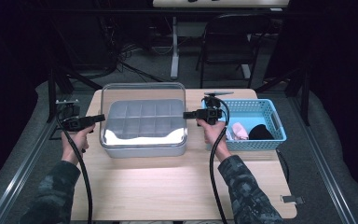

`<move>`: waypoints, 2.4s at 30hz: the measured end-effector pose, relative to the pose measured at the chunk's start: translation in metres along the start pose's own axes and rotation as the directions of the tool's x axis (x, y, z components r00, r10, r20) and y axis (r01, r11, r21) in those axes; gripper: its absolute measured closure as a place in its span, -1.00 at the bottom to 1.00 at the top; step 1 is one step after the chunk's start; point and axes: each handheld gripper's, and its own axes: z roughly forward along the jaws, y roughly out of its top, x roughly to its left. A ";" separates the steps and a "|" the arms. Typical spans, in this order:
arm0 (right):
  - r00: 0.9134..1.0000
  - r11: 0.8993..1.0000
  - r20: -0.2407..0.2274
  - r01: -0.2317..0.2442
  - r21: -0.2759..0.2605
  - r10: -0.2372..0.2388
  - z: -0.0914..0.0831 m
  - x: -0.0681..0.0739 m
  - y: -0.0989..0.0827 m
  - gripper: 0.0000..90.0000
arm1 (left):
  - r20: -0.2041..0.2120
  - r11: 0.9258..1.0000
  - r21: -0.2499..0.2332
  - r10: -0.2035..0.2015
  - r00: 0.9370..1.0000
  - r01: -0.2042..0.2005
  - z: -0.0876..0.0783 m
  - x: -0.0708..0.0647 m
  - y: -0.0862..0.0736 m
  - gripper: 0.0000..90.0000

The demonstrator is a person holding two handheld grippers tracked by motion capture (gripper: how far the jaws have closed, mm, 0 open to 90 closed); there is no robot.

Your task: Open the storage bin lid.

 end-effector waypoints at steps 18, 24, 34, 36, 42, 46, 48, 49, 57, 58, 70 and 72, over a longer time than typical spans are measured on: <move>0.998 0.997 -0.021 0.051 -0.060 -0.052 -0.018 0.022 0.003 0.70 | 0.007 0.997 -0.074 0.027 1.000 -0.027 -0.022 -0.011 0.003 0.48; 0.997 0.995 -0.029 0.064 -0.081 -0.067 -0.027 0.030 0.001 0.70 | 0.013 0.994 -0.091 0.054 0.998 -0.053 -0.035 -0.018 0.003 0.49; 0.995 0.991 -0.036 0.091 -0.098 -0.095 -0.041 0.041 -0.007 0.70 | 0.018 0.993 -0.100 0.069 0.997 -0.067 -0.050 -0.028 -0.006 0.50; 0.994 0.990 -0.036 0.103 -0.100 -0.107 -0.045 0.043 -0.009 0.70 | 0.021 0.993 -0.102 0.067 0.998 -0.065 -0.052 -0.028 -0.009 0.50; 0.991 0.986 -0.040 0.124 -0.112 -0.129 -0.052 0.050 -0.017 0.71 | 0.028 0.992 -0.109 0.070 0.997 -0.066 -0.059 -0.030 -0.018 0.49; 0.989 0.985 -0.045 0.134 -0.112 -0.140 -0.055 0.054 -0.023 0.71 | 0.031 0.992 -0.112 0.068 0.997 -0.064 -0.063 -0.030 -0.025 0.50; 0.988 0.984 -0.044 0.143 -0.110 -0.149 -0.056 0.056 -0.027 0.71 | 0.034 0.992 -0.110 0.070 0.997 -0.065 -0.065 -0.030 -0.028 0.49; 0.988 0.984 -0.044 0.143 -0.110 -0.149 -0.056 0.056 -0.027 0.71 | 0.034 0.992 -0.110 0.070 0.997 -0.065 -0.065 -0.030 -0.028 0.50; 0.986 0.981 -0.044 0.156 -0.117 -0.162 -0.064 0.059 -0.040 0.71 | 0.047 0.993 -0.106 0.065 0.997 -0.060 -0.068 -0.032 -0.043 0.50; 0.986 0.981 -0.043 0.157 -0.114 -0.163 -0.064 0.058 -0.043 0.71 | 0.045 0.992 -0.110 0.068 0.997 -0.062 -0.070 -0.033 -0.046 0.50; 0.985 0.982 -0.048 0.161 -0.100 -0.167 -0.060 0.058 -0.058 0.71 | 0.038 0.991 -0.110 0.074 0.997 -0.070 -0.081 -0.033 -0.060 0.52; 0.984 0.982 -0.051 0.163 -0.098 -0.169 -0.060 0.059 -0.060 0.71 | 0.038 0.992 -0.109 0.075 0.996 -0.070 -0.083 -0.032 -0.062 0.52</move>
